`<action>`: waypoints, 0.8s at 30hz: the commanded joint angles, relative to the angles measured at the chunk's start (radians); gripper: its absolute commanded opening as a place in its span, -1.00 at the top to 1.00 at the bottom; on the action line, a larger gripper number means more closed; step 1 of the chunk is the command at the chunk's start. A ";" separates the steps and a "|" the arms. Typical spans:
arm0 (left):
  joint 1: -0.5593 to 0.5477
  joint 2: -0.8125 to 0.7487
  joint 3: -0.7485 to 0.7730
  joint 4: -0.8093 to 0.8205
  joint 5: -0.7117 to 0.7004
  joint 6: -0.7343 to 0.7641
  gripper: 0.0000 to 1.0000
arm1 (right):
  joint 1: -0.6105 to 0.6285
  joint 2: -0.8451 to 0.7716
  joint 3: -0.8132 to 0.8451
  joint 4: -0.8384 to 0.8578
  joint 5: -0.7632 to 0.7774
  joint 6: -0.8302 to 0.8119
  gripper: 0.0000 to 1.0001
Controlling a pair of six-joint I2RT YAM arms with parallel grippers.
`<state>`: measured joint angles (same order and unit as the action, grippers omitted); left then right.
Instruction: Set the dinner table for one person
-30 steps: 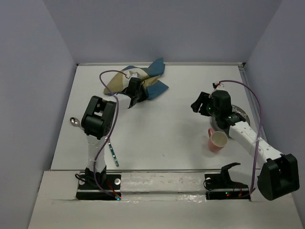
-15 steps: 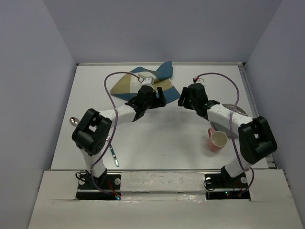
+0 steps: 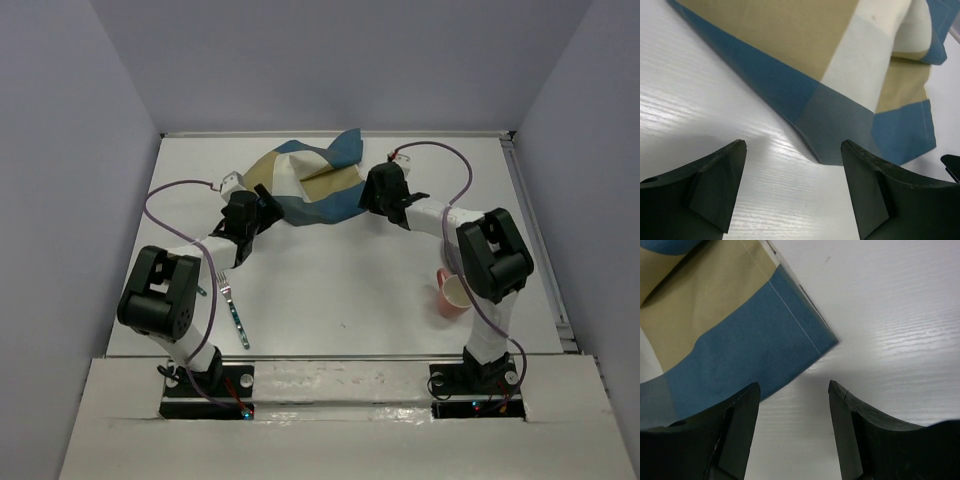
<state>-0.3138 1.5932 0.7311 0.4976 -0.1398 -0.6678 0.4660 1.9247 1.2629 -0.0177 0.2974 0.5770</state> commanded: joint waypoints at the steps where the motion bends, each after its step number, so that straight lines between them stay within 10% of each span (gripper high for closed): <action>1: 0.041 0.030 0.004 0.084 -0.004 -0.026 -0.73 | 0.000 0.052 0.069 0.021 0.058 0.007 -0.25; 14: 0.105 0.174 0.089 0.107 0.032 -0.055 -0.75 | 0.010 0.183 0.161 -0.042 0.088 -0.040 -0.21; 24: 0.122 0.257 0.195 0.084 0.048 -0.087 -0.71 | 0.010 0.212 0.208 -0.045 0.126 -0.086 0.98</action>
<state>-0.2005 1.8271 0.8570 0.5632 -0.0868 -0.7364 0.4660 2.1311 1.4380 -0.0635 0.3904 0.5114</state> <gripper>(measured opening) 0.860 0.064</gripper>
